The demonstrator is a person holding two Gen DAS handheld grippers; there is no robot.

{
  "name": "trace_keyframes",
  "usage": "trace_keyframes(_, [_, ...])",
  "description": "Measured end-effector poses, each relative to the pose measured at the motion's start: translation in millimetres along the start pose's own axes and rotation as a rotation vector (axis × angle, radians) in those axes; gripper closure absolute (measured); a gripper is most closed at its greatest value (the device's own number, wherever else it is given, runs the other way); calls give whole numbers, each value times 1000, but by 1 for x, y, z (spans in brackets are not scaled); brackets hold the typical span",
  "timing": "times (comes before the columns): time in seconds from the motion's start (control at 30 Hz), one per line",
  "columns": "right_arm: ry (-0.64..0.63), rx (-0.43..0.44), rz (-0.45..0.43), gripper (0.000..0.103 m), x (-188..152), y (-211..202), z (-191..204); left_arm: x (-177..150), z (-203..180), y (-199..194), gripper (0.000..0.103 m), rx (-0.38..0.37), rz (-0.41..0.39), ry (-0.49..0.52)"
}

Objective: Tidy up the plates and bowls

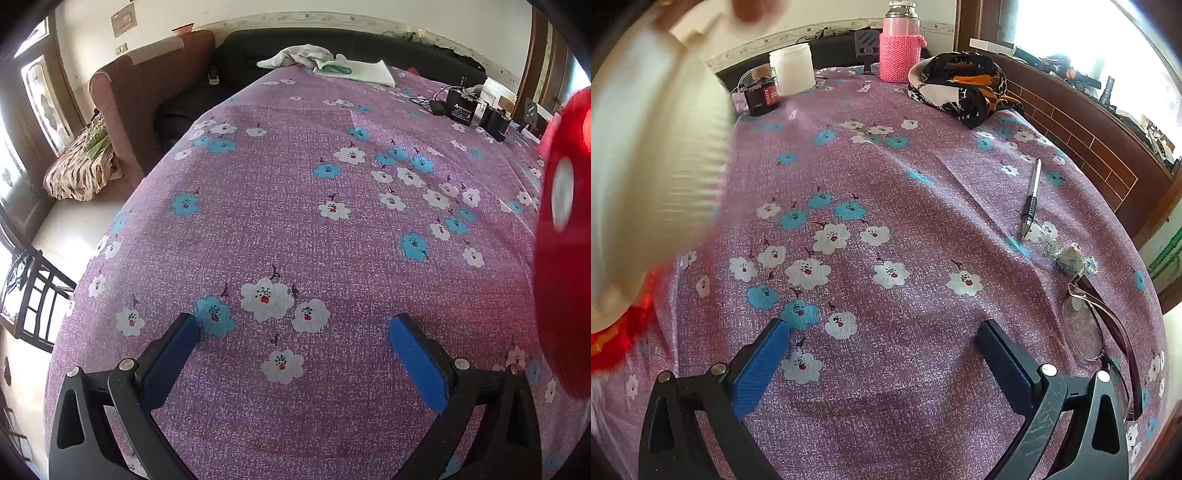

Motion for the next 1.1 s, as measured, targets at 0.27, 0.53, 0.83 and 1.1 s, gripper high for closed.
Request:
trace_keyframes(0.27, [2,2,-4,1,0,0,0,0,0,0,0,2,0,1])
trace_keyframes(0.53, [2,3,-4,1,0,0,0,0,0,0,0,1,0,1])
trace_keyframes(0.83, [2,3,-4,1,0,0,0,0,-1,0,0,2,0,3])
trace_keyframes(1.1, [2,3,-4,1,0,0,0,-1,2,-2,0,16,0,-11])
Point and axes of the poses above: each gripper's, at about its wrist camera, not at the fingertips, and y roughly the way its jaws point, z to its left, x to its top, the point moved 1 cm from there along y, roughly the way its jaws point, and after that the axes turned 8 degrees about -x, right-handed, at the moved point
